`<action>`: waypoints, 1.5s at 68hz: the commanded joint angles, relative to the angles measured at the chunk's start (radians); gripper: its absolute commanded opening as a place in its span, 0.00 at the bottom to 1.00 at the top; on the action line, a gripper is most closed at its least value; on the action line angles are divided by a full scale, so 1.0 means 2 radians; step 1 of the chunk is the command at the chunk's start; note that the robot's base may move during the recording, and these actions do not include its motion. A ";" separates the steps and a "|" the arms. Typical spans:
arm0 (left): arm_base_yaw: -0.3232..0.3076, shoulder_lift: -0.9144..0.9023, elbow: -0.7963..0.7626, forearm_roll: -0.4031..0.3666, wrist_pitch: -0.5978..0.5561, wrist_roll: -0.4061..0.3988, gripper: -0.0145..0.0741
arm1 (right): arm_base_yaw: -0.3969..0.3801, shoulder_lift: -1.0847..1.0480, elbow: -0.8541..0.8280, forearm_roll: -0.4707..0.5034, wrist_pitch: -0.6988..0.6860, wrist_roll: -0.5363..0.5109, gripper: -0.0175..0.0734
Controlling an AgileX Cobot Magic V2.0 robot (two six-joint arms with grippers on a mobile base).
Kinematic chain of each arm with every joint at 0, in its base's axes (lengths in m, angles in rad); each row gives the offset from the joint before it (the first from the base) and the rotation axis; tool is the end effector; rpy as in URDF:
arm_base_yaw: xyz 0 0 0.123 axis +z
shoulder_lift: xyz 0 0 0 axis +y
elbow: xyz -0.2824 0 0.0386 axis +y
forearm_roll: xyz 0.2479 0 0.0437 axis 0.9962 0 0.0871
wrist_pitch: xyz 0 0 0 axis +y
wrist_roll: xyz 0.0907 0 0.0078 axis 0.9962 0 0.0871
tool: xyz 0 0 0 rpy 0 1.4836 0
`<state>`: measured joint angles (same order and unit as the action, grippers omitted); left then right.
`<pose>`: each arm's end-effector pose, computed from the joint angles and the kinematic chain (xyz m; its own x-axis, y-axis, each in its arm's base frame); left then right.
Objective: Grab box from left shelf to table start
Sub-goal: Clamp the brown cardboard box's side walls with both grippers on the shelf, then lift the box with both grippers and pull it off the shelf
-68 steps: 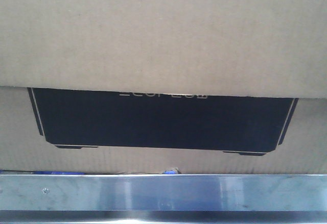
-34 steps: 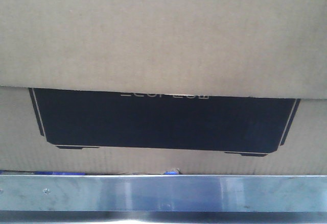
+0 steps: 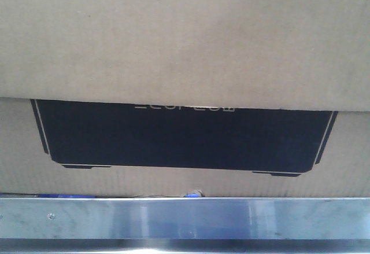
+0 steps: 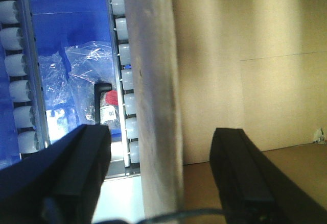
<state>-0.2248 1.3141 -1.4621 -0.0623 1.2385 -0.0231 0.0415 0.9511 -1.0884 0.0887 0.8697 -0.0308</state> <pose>0.2456 -0.0617 0.4091 -0.8319 0.1458 -0.5354 0.2175 0.9733 -0.0729 0.1792 0.0136 0.3979 -0.6016 0.0015 -0.7988 -0.0796 0.9949 0.0618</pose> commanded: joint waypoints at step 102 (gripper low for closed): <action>-0.004 -0.377 0.255 -0.004 -0.191 -0.026 0.06 | 0.044 -0.094 0.082 0.049 -0.085 -0.006 0.26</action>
<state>-0.2248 0.6590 -0.9599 -0.0321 1.0308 -0.0803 0.1144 0.8286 -0.9293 0.1720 0.8442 -0.0564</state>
